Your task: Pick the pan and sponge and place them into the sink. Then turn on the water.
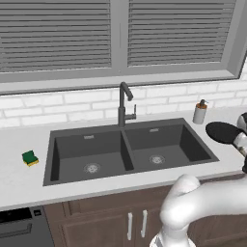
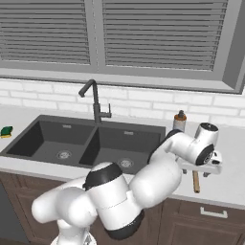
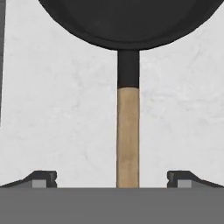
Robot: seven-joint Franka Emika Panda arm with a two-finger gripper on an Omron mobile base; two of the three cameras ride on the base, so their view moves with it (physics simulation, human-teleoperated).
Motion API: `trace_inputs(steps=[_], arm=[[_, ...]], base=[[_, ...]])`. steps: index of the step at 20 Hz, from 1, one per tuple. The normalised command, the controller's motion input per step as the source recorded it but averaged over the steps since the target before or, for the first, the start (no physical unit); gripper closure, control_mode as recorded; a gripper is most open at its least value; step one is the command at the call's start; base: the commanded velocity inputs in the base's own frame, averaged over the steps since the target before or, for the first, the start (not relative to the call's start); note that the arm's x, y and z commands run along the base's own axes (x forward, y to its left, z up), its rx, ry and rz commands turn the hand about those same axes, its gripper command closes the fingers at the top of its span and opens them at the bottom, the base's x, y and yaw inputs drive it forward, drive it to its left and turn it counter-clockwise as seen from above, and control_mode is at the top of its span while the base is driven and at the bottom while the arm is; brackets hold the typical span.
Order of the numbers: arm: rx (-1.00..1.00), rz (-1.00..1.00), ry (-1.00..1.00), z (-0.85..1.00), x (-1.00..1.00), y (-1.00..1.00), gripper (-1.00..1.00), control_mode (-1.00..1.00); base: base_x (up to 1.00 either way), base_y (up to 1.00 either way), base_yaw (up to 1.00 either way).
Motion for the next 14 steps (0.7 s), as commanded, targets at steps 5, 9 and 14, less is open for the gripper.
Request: trace_inputs(steps=[5,9,14], arm=[[0.00,0.01,0.00,-0.35,0.15,-0.09,-1.00,-1.00],[0.00,0.01,0.00,-0.36,0.19,-0.08,-1.00,-1.00],[0.00,0.02,-0.01,-0.48,0.27,0.00,-1.00,-1.00]], base=[[0.00,0.00,0.00],[0.00,0.00,0.00],[0.00,0.00,0.00]])
